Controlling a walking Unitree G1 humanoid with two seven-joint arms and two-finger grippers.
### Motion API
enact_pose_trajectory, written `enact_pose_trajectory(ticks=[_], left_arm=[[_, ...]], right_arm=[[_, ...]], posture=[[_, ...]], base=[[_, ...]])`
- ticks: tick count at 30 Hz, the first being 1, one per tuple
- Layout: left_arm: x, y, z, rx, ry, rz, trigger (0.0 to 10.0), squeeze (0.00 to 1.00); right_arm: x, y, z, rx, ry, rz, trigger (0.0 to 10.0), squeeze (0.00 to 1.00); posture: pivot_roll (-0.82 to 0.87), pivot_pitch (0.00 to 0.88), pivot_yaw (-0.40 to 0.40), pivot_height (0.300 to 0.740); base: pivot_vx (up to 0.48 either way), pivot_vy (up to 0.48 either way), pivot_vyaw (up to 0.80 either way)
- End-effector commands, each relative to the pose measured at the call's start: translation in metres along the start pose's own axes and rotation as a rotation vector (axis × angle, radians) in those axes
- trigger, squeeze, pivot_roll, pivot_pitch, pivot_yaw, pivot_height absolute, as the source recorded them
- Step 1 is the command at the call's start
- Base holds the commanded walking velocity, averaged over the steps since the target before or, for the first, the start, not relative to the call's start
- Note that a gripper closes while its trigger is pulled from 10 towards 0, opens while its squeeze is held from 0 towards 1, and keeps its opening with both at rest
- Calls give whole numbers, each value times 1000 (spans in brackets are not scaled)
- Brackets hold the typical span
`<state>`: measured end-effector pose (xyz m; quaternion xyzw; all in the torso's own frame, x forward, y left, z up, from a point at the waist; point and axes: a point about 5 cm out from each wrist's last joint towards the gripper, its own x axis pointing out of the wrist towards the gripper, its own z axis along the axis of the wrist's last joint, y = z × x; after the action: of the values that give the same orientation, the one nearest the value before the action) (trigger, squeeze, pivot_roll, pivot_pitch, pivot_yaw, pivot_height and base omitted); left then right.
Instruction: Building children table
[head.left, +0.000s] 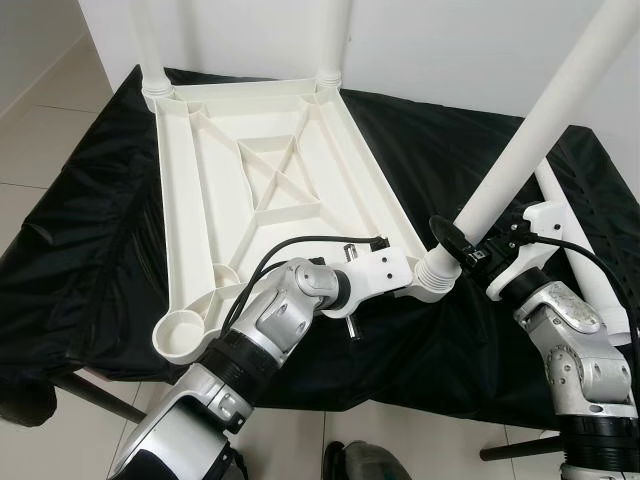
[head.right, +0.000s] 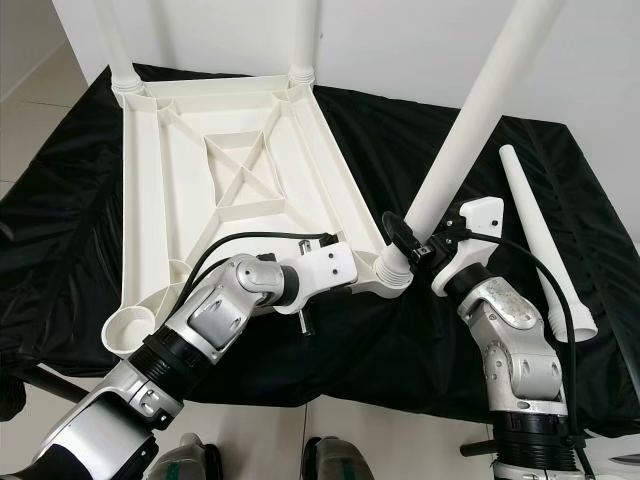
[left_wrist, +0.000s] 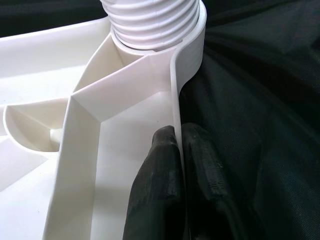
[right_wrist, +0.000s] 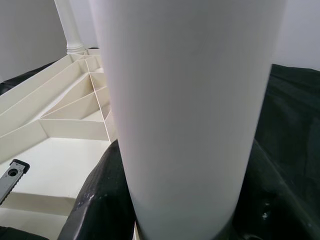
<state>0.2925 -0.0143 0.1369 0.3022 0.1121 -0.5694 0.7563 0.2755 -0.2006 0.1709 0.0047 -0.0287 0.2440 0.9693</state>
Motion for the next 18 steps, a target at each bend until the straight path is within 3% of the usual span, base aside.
enact_pose_trajectory(ticks=[1, 10, 18], left_arm=[[1, 1, -4, 26, 40, 106, 10000, 0], [0, 2, -2, 23, 38, 110, 10000, 0], [0, 2, -1, 23, 35, 107, 10000, 0]], right_arm=[[2, 18, -36, 88, 145, 78, 10000, 0], [-5, 19, -40, 100, 149, 19, 10000, 0], [5, 18, -32, 112, 92, -90, 10000, 0]], posture=[[-30, 69, -50, 740], [-33, 79, -51, 740], [-36, 81, -48, 740]], base=[[0, 0, 0], [0, 0, 0], [0, 0, 0]])
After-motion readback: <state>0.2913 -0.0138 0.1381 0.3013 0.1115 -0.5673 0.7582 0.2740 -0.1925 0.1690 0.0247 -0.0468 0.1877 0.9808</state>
